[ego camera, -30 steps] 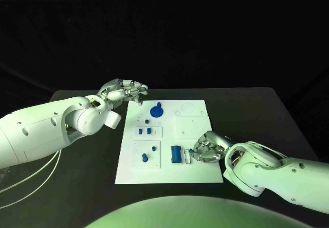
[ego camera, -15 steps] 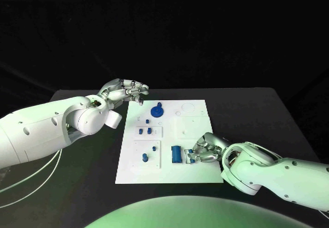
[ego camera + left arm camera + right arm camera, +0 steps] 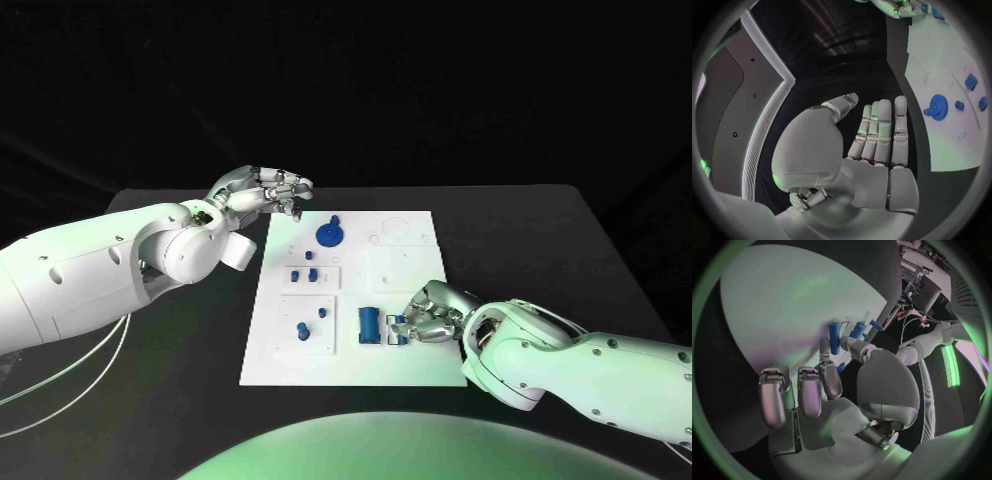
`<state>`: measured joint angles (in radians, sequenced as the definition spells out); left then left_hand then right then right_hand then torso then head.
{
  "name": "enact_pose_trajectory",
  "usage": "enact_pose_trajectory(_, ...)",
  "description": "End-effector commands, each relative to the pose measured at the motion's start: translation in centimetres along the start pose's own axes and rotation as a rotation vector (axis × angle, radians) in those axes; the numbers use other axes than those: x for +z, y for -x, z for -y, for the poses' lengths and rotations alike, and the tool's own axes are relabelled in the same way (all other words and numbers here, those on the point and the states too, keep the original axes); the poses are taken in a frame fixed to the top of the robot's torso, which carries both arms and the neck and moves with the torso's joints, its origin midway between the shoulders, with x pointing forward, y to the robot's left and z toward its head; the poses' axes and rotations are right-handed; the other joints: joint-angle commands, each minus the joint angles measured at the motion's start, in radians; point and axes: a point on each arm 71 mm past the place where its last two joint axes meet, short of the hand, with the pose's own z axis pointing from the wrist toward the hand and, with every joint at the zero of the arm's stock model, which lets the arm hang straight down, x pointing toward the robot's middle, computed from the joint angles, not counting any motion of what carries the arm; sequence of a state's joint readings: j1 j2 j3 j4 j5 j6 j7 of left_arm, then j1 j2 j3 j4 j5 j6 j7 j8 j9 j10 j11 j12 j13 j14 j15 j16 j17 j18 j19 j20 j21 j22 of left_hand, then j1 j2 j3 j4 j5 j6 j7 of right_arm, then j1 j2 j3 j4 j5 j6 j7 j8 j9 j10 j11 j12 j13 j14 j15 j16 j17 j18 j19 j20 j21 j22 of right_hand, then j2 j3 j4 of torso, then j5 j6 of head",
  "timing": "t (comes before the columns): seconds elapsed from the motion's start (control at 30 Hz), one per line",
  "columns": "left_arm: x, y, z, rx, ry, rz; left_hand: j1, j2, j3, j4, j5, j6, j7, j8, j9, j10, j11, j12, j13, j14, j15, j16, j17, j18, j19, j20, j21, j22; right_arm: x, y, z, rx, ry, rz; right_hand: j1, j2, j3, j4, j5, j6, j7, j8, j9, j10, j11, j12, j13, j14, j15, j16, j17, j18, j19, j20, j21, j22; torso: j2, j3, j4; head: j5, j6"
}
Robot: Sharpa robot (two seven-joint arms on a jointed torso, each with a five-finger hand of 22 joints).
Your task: Assemble the parts on the task board
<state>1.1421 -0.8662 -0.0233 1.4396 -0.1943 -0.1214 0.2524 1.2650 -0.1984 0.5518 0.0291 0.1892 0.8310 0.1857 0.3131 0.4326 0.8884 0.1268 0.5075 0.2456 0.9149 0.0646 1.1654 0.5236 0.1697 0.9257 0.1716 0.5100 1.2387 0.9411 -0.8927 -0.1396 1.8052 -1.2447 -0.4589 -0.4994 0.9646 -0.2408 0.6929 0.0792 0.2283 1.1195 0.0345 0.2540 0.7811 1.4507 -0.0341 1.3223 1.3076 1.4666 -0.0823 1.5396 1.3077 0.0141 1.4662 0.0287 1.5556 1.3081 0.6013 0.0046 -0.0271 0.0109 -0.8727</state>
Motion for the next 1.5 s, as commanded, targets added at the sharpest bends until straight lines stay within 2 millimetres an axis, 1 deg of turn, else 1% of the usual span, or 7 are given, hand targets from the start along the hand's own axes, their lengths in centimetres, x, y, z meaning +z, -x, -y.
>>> enact_pose_trajectory(0.03,0.06,-0.23,0.11,-0.004,-0.007,-0.018,-0.005,0.008,-0.003,0.003,-0.006,-0.006,-0.002,0.004,-0.001,-0.004,0.006,-0.004,-0.001,-0.004,0.006,0.001,-0.001,0.011,-0.003,0.006,-0.003,-0.001,-0.12,-0.35,-0.33,-0.009,0.02,-0.017,-0.01,0.004,-0.004,-0.002,-0.005,0.003,0.001,-0.002,0.002,0.009,0.0,0.007,0.09,0.091,-0.008,0.004,0.206,-0.012,0.1,-0.006,0.005,0.26,0.0,0.0,-0.0006,0.002,0.0)
enact_pose_trajectory(0.2,0.06,-0.23,0.11,-0.004,-0.007,-0.018,-0.005,0.008,-0.003,0.003,-0.006,-0.006,-0.002,0.004,-0.001,-0.004,0.006,-0.004,-0.001,-0.004,0.006,0.001,-0.001,0.011,-0.003,0.006,-0.003,-0.001,-0.19,-0.28,-0.32,-0.009,0.024,-0.009,-0.009,0.006,-0.002,-0.003,-0.005,0.005,0.0,0.0,0.002,0.012,0.0,0.012,0.094,0.092,-0.009,0.004,0.207,-0.012,0.101,-0.006,0.007,0.26,0.0,0.0007,-0.0005,0.002,0.0)
enact_pose_trajectory(0.37,0.04,-0.2,0.1,-0.004,-0.006,-0.017,-0.005,0.008,-0.003,0.003,-0.006,-0.006,-0.002,0.004,-0.001,-0.004,0.006,-0.004,-0.001,-0.004,0.006,0.001,-0.001,0.011,-0.003,0.006,-0.003,-0.001,-0.31,-0.21,-0.33,-0.007,0.028,-0.003,0.006,0.032,0.024,-0.022,0.011,0.011,-0.006,0.004,0.007,0.018,-0.006,0.021,0.101,0.093,-0.013,0.006,0.211,-0.013,0.102,-0.01,0.009,0.261,0.0,0.001,-0.0004,0.004,0.0)
enact_pose_trajectory(0.47,0.04,-0.19,0.09,-0.004,-0.005,-0.018,-0.006,0.008,-0.004,0.004,-0.006,-0.007,-0.001,0.005,-0.001,-0.005,0.006,-0.004,-0.002,-0.004,0.007,0.002,-0.001,0.011,-0.003,0.006,-0.003,-0.001,-0.44,-0.21,-0.36,-0.004,0.029,-0.003,0.01,0.037,0.031,-0.029,0.012,0.012,-0.007,0.006,0.009,0.02,-0.007,0.025,0.104,0.093,-0.014,0.007,0.212,-0.013,0.102,-0.011,0.01,0.261,0.001,0.0017,-0.0004,0.004,0.0)
enact_pose_trajectory(0.93,0.08,-0.25,0.07,-0.004,-0.004,-0.021,-0.006,0.008,-0.004,0.004,-0.006,-0.007,-0.001,0.005,-0.001,-0.005,0.006,-0.004,-0.002,-0.004,0.007,0.002,-0.001,0.011,-0.003,0.006,-0.003,-0.001,-0.83,-0.51,-0.64,0.022,0.017,-0.04,-0.003,0.031,0.026,-0.03,0.007,0.014,-0.005,0.008,0.011,0.022,-0.006,0.027,0.106,0.093,-0.014,0.007,0.212,-0.013,0.103,-0.012,0.011,0.261,0.0,-0.0002,-0.0001,0.001,0.0)
enact_pose_trajectory(1.17,0.06,-0.23,0.07,-0.004,-0.003,-0.021,-0.007,0.008,-0.005,0.006,-0.006,-0.008,-0.001,0.005,-0.001,-0.005,0.007,-0.004,-0.002,-0.005,0.007,0.002,-0.002,0.011,-0.004,0.007,-0.003,-0.001,-0.68,-0.54,-0.7,0.023,0.014,-0.041,-0.033,0.028,0.018,-0.023,-0.015,0.015,-0.005,0.008,0.013,0.024,-0.005,0.029,0.108,0.093,-0.013,0.007,0.212,-0.013,0.102,-0.012,0.011,0.261,0.001,0.0001,0.0009,0.002,0.0)
enact_pose_trajectory(1.5,0.05,-0.24,0.07,-0.004,-0.002,-0.022,-0.007,0.008,-0.005,0.006,-0.006,-0.008,-0.001,0.005,-0.001,-0.005,0.007,-0.004,-0.002,-0.005,0.007,0.002,-0.002,0.011,-0.004,0.007,-0.003,-0.001,-0.01,-0.34,-0.66,0.011,0.006,-0.031,-0.07,0.02,-0.002,-0.012,-0.099,0.018,-0.004,0.006,0.013,0.023,-0.004,0.025,0.108,0.093,-0.012,0.006,0.211,-0.013,0.102,-0.011,0.009,0.261,0.001,-0.0003,0.0004,0.004,0.0)
